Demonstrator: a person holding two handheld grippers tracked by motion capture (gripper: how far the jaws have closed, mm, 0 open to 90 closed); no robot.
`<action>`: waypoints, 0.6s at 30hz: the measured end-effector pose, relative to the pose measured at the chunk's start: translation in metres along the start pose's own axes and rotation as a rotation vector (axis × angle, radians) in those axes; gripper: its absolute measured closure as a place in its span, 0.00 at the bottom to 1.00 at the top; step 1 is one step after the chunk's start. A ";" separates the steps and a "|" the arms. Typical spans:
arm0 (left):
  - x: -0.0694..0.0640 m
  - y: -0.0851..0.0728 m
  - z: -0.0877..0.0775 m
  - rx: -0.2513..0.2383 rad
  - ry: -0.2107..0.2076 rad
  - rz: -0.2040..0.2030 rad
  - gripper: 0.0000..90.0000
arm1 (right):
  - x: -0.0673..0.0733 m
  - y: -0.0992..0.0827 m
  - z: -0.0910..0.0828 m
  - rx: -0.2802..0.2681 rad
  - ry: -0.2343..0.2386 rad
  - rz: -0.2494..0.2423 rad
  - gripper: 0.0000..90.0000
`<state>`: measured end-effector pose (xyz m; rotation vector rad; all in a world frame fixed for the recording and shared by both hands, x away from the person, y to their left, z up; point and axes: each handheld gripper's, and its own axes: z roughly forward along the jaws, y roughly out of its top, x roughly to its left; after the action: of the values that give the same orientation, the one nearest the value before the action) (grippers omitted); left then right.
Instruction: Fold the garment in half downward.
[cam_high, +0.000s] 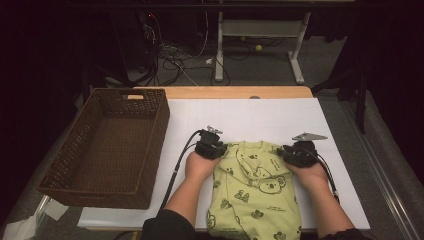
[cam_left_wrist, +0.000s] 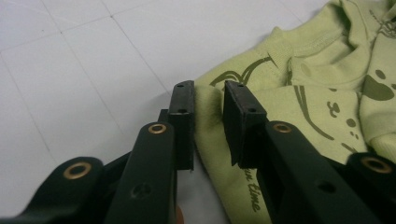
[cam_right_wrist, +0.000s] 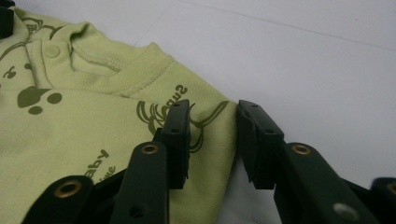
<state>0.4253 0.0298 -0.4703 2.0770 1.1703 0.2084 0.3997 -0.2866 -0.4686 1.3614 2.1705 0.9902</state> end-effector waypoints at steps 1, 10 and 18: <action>0.001 0.000 0.000 -0.001 -0.002 -0.003 0.81 | 0.000 0.000 0.000 0.000 0.000 0.004 0.79; 0.001 -0.002 0.001 -0.019 -0.014 0.007 0.91 | 0.003 0.000 0.001 -0.002 0.016 -0.022 0.96; -0.001 -0.004 0.000 -0.029 -0.007 0.010 0.92 | 0.006 -0.002 0.000 -0.011 0.004 -0.039 0.97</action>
<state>0.4217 0.0301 -0.4728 2.0577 1.1465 0.2217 0.3958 -0.2818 -0.4694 1.3086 2.1833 0.9896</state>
